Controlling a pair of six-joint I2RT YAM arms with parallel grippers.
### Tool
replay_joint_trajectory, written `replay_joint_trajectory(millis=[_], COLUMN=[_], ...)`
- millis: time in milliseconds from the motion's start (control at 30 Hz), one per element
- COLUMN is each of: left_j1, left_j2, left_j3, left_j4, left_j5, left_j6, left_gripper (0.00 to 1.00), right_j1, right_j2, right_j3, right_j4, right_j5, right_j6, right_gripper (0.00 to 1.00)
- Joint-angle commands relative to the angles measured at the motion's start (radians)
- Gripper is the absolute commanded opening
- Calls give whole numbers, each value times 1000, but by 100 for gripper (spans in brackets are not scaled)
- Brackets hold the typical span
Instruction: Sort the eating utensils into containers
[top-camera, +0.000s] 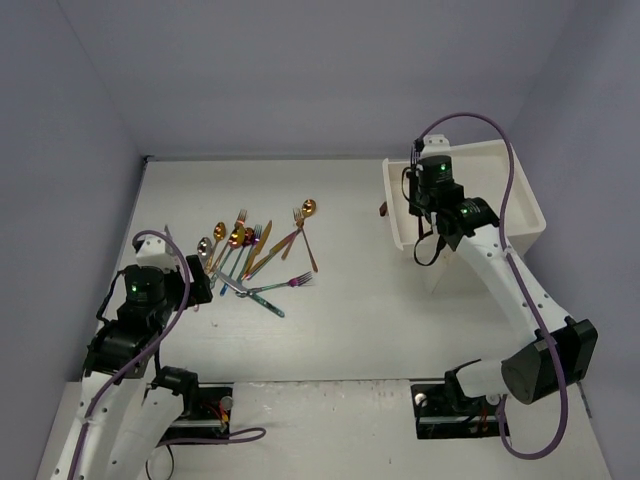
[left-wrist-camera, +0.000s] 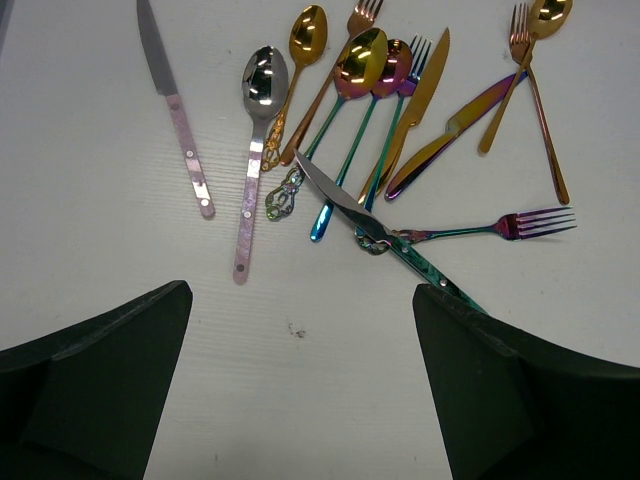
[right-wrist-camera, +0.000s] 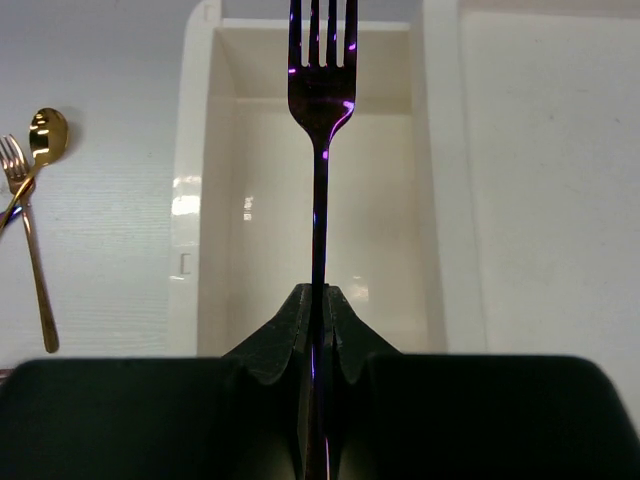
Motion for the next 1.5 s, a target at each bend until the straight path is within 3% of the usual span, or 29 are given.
replay_joint_trajectory(millis=[0, 67, 233, 300, 433, 700, 1467], left_j1=[0, -1, -1, -3, -4, -5, -7], left_j2=[17, 19, 21, 23, 26, 29, 41], left_j3=[26, 27, 27, 26, 27, 27, 28], left_j4=[56, 57, 56, 57, 57, 57, 57], left_j5=[15, 15, 15, 15, 15, 11, 10], left_j6=[17, 17, 17, 17, 17, 17, 18], left_gripper=[91, 92, 91, 91, 91, 91, 91], right_j1=[-31, -31, -23, -3, 153, 329, 371], right_j2=[-14, -10, -12, -10, 17, 224, 761], right_j3=[8, 10, 38, 60, 148, 216, 368], right_j4=[58, 58, 58, 58, 58, 81, 184], right_j5=[-25, -30, -63, -72, -29, -6, -108], right_j6=[-1, -6, -3, -3, 2, 102, 190], right_gripper=[16, 37, 57, 58, 58, 57, 48])
